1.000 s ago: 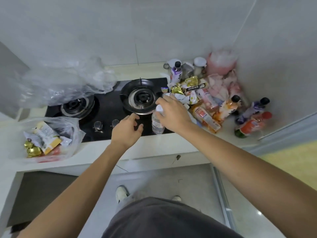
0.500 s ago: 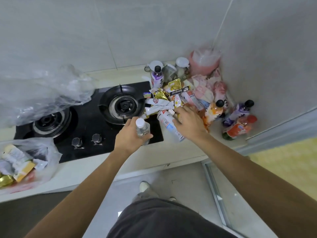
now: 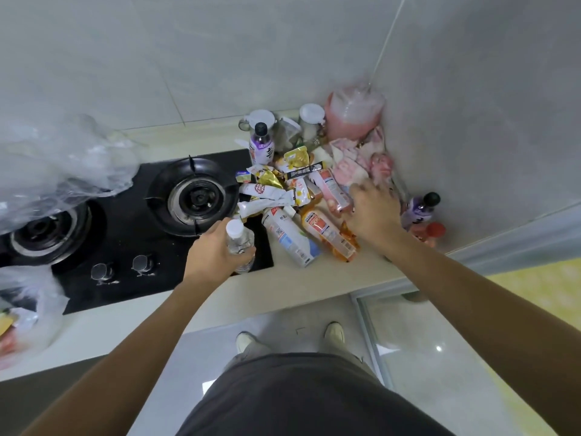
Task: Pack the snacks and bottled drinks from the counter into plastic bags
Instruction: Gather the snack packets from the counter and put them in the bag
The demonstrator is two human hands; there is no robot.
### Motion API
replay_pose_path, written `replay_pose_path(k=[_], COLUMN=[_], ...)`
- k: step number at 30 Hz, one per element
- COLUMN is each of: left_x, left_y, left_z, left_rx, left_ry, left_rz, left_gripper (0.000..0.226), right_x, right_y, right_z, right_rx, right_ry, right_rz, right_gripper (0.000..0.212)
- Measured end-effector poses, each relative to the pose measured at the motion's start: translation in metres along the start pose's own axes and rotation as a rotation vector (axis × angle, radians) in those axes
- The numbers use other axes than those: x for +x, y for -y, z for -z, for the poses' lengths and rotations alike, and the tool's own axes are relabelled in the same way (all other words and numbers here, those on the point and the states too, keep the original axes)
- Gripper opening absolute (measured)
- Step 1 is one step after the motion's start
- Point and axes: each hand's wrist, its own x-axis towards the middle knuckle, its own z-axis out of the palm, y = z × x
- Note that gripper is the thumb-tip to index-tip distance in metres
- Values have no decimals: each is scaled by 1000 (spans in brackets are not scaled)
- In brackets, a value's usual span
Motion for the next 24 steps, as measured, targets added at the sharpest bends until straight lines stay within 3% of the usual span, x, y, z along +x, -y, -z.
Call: replay_pose_path(k=[4, 10, 24], left_x=[-14, -38, -24], left_y=[-29, -79, -188], left_z=[-15, -52, -154], left_rx=[-46, -78, -100], left_ry=[27, 110, 208], left_rz=[23, -13, -165], left_gripper=[45, 46, 55], right_x=[2, 10, 24], right_y=[-30, -63, -110], right_z=[-2, -9, -13], right_rx=[30, 196, 142], right_ry=[136, 135, 119], right_rz=[41, 161, 264], right_gripper=[53, 49, 48])
